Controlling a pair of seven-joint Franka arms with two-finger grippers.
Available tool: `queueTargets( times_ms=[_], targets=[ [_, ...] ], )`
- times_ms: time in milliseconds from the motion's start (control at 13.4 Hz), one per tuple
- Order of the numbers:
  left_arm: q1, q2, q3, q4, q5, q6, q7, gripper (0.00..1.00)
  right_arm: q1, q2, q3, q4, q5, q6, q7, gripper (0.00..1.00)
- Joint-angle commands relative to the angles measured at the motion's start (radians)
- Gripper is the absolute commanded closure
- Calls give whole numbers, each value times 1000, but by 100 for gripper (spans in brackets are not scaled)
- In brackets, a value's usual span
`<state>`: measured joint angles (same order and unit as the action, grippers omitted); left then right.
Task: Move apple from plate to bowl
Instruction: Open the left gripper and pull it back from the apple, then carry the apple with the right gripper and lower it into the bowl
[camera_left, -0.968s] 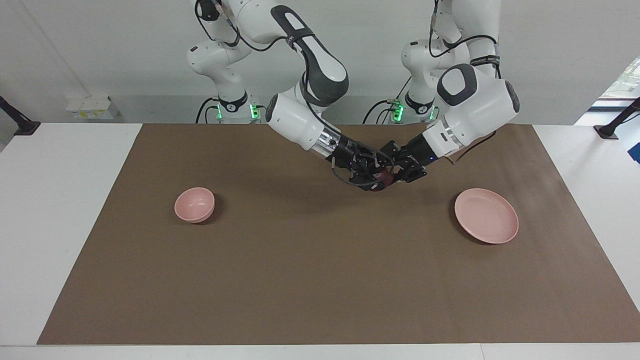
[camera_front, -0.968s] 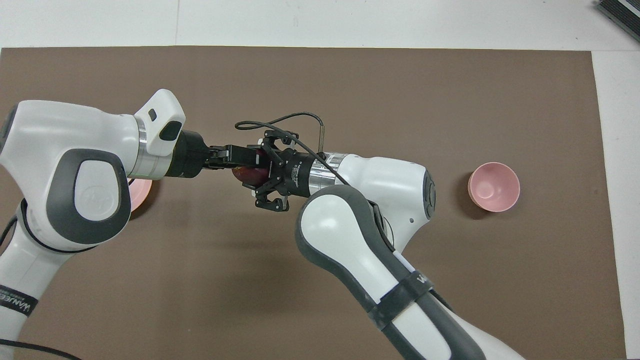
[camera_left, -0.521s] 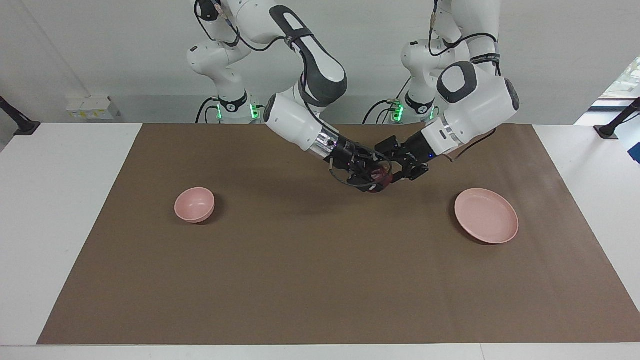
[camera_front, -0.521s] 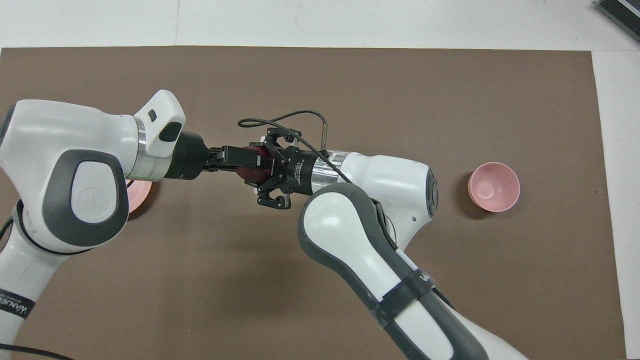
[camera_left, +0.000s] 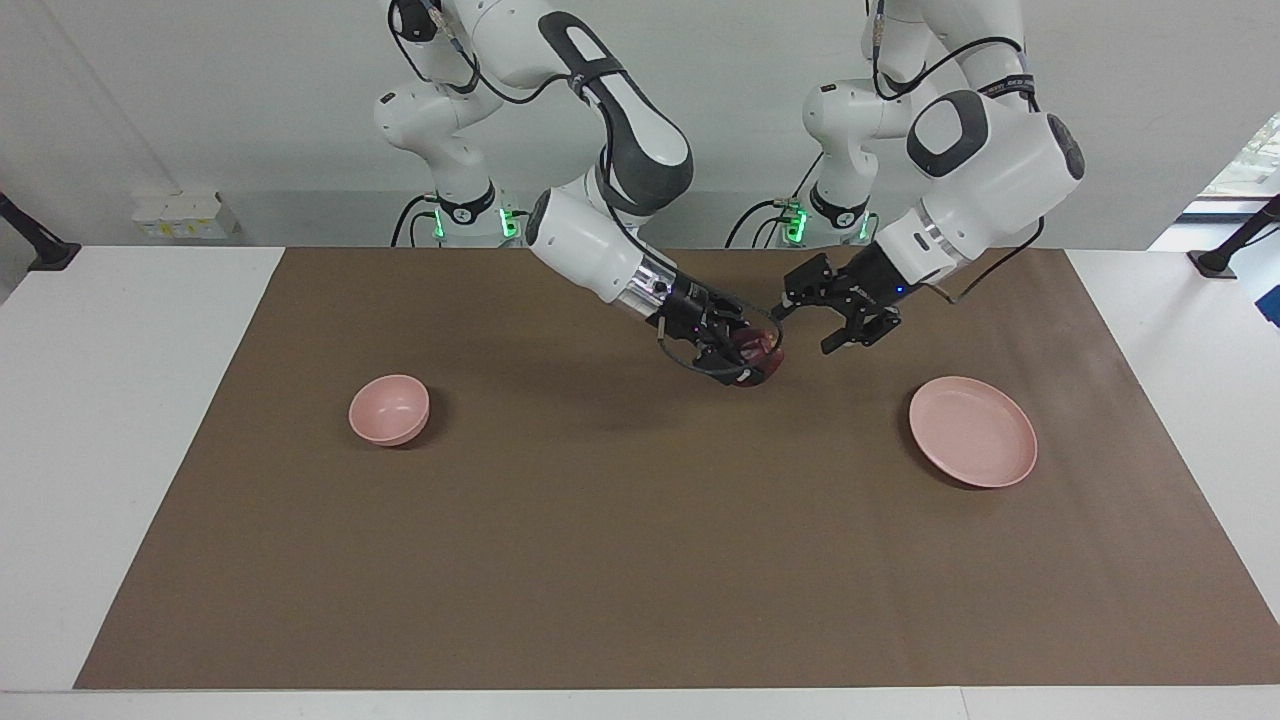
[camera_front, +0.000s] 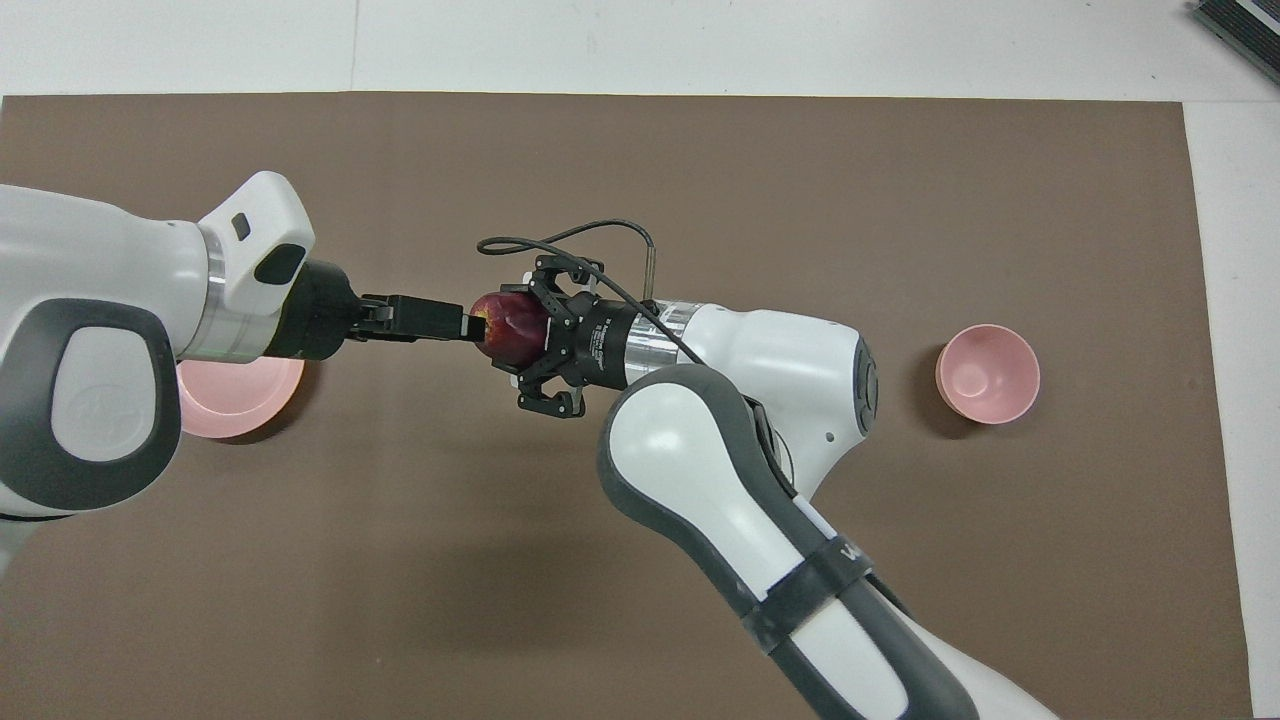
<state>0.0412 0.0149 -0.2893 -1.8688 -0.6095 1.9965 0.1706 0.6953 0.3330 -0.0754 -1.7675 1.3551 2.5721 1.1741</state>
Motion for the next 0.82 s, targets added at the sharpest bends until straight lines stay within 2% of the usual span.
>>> queueTargets(
  times_ms=[0,149,372,521,745],
  targets=[
    [2,2,-4,25,144,-30,-16,0,-17,-38,2,-64,-74,-9,-108,100],
    [12,2,-1,23,215,-34,-16,0,-37,-60,-1,-72,-244,-77,-187,100],
    [45,4,-1,26,263,-53,-13,0,-94,-129,-3,-73,-581,-234,-199,100],
    [22,5,-10,39,429,-50,-13,0,-153,-181,-1,-70,-848,-392,-229,100],
    [16,4,-2,42,493,-54,-14,0,-236,-233,-3,-67,-1051,-590,-399,100]
  ],
)
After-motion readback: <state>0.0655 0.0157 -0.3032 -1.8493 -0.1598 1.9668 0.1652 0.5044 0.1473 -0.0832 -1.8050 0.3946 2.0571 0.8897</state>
